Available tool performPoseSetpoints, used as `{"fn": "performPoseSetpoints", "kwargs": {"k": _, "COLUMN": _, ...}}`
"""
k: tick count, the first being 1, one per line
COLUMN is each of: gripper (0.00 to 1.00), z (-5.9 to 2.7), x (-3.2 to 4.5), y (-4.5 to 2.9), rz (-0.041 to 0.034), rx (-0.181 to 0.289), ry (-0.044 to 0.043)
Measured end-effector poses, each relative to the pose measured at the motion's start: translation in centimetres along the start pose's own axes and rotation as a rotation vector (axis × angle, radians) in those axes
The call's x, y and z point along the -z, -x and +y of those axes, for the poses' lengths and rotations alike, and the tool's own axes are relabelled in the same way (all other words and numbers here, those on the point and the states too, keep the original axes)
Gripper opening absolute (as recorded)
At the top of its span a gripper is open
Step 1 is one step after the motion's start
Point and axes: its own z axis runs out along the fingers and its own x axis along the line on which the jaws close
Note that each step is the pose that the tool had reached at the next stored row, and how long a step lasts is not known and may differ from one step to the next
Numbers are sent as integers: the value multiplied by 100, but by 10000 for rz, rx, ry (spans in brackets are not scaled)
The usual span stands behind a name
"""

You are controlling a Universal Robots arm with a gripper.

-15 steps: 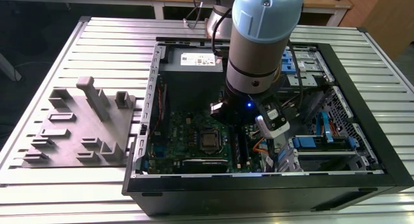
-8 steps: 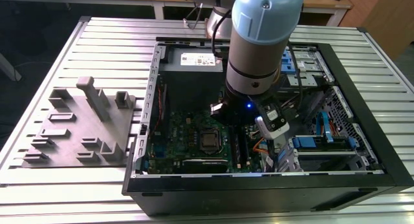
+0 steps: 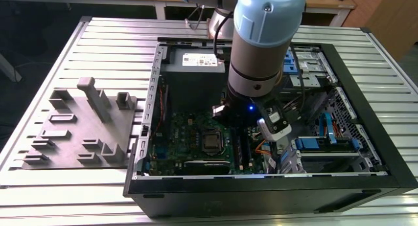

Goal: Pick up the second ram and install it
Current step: 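Insert the second ram into the second slot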

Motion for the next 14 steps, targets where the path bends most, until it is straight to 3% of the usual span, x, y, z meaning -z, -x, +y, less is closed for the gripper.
{"fn": "performPoseSetpoints", "kwargs": {"k": 10, "gripper": 9, "z": -1, "x": -10, "y": -1, "rz": 0, "rx": 0, "ry": 0}}
{"fn": "performPoseSetpoints", "kwargs": {"k": 13, "gripper": 22, "z": -1, "x": -10, "y": 0, "rz": 0, "rx": 0, "ry": -1}}
{"fn": "performPoseSetpoints", "kwargs": {"k": 14, "gripper": 22, "z": -1, "x": -11, "y": 0, "rz": 0, "rx": 0, "ry": -1}}
